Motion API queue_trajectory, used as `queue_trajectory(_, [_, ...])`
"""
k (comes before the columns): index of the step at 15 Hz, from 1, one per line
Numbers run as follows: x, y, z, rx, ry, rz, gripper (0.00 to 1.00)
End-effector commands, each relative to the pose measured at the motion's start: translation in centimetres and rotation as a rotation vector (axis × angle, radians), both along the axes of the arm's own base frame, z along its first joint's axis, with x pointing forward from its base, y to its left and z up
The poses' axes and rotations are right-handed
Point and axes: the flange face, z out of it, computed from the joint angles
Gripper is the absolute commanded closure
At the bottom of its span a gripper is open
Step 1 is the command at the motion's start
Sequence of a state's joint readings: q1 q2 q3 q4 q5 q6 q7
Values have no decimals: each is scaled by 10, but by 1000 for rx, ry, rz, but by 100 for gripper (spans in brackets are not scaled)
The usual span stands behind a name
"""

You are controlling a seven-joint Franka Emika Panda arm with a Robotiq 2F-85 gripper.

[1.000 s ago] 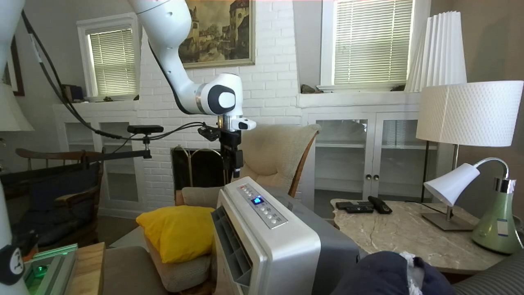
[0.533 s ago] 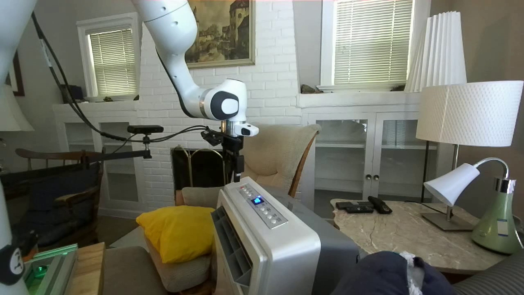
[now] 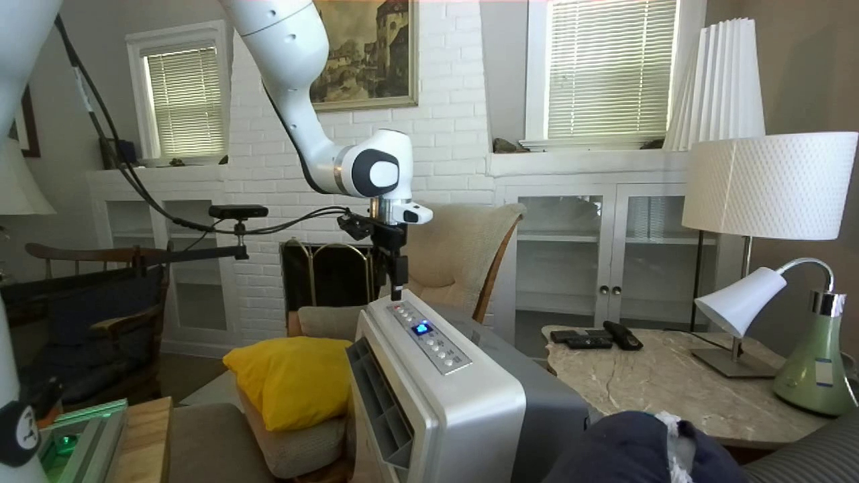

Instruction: Turn off the air conditioner.

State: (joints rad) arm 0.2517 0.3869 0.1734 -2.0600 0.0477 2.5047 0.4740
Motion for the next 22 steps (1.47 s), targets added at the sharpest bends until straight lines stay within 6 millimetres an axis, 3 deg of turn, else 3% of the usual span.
queue_trajectory(1, [5, 0, -2, 12, 21, 4, 0])
queue_trajectory(14, [4, 0, -16, 10, 53, 32, 0])
queue_trajectory(22, [5, -2, -12, 12, 72, 72, 0])
